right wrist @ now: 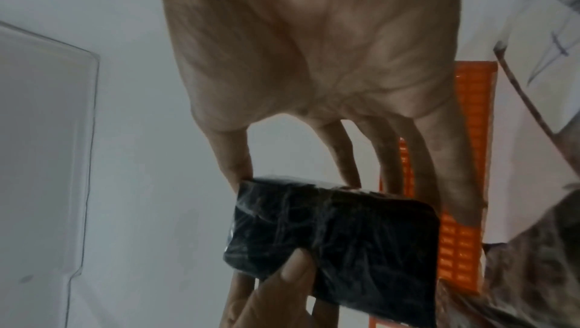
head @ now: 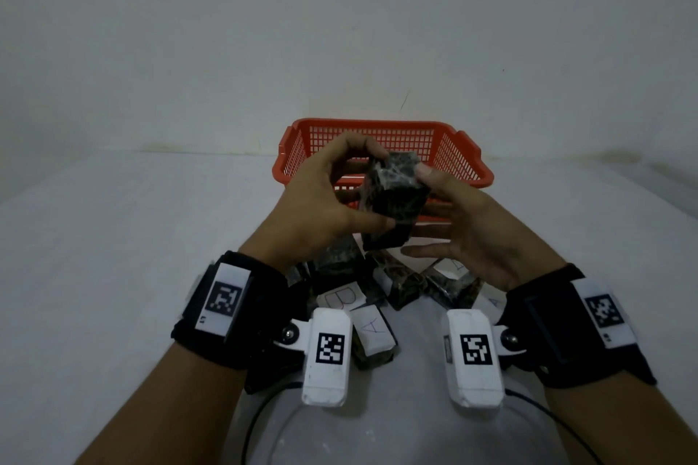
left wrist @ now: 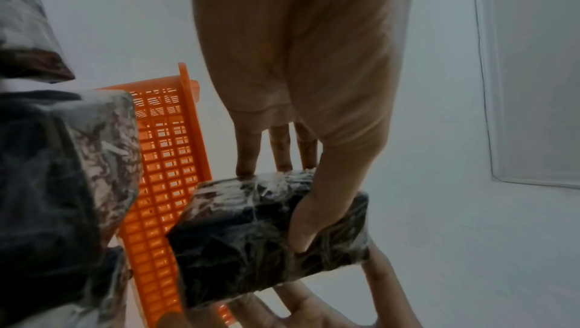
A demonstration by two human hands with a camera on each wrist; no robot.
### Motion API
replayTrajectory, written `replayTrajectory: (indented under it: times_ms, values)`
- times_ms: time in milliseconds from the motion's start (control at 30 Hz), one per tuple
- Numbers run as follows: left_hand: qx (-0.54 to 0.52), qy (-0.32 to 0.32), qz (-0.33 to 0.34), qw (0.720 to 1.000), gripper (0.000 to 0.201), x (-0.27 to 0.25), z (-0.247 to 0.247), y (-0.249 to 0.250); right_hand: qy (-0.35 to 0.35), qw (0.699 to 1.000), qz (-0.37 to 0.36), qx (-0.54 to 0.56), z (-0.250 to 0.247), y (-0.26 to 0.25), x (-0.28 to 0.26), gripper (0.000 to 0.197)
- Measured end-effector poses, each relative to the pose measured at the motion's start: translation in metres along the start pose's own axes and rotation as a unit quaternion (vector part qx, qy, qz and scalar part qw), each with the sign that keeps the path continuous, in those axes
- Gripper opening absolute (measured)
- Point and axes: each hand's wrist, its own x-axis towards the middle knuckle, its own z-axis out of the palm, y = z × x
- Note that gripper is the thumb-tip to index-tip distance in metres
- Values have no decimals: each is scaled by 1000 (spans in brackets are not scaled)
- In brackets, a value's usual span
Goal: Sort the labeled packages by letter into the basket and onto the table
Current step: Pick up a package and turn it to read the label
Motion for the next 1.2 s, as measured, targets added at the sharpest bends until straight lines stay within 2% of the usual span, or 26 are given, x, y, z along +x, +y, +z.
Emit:
replayTrajectory:
  times_ms: [67, 133, 200, 233, 300, 333, 400, 433, 500, 567, 667, 800, 900, 1000, 1100, 1133, 1200]
  values:
    - [0, -11, 10, 1000, 65, -1, 0, 1, -12, 1000, 0, 14, -1, 1, 1, 57]
    - [7, -17, 16, 1000, 73, -1, 1, 2, -14, 999, -16, 25, -1, 2, 1, 52]
    - [18, -23, -17, 999, 95, 0, 2, -1, -6, 999, -48, 20, -1, 2, 2, 43]
    - [25, -24, -55, 998, 100, 0, 4, -1, 2, 998, -63, 14, -1, 2, 3, 40]
    - [20, -26, -127, 991, 86, 0, 5, -1, 9, 996, -88, 3, -1, 3, 6, 37]
    - [15, -31, -140, 990, 73, 0, 6, -1, 7, 995, -96, 1, -1, 4, 7, 37]
    - [20, -15, -126, 992, 40, 2, 8, 1, 0, 994, -106, -1, -1, 6, 9, 43]
    - [21, 0, -116, 993, 31, 2, 8, 2, -7, 994, -109, -2, 0, 6, 10, 46]
    - [19, 13, -100, 995, 26, 2, 8, 2, -21, 993, -113, 1, 1, 6, 11, 47]
    - [16, 2, -95, 995, 35, 1, 5, 1, -19, 993, -120, 15, 0, 6, 12, 48]
    - [-1, -26, -113, 993, 62, -1, 2, 2, -7, 989, -147, 18, -5, 7, 13, 50]
    - [-15, 2, -105, 994, 67, 0, 2, 4, -22, 988, -156, 6, -11, 9, 14, 64]
    - [-21, -9, -111, 994, 84, 0, -2, 1, -23, 987, -158, -5, -11, 9, 13, 74]
    - [12, -40, -106, 993, 77, -2, -4, 2, -15, 985, -172, -31, -12, 9, 13, 74]
    - [32, -23, -91, 995, 78, -2, -4, 2, -35, 986, -160, -32, -11, 9, 11, 81]
    - [35, -25, -90, 995, 81, -3, -6, 2, -40, 987, -151, -23, -10, 7, 10, 80]
    - [31, -38, -91, 995, 89, -3, -7, 2, -48, 991, -126, 19, -7, 1, 7, 63]
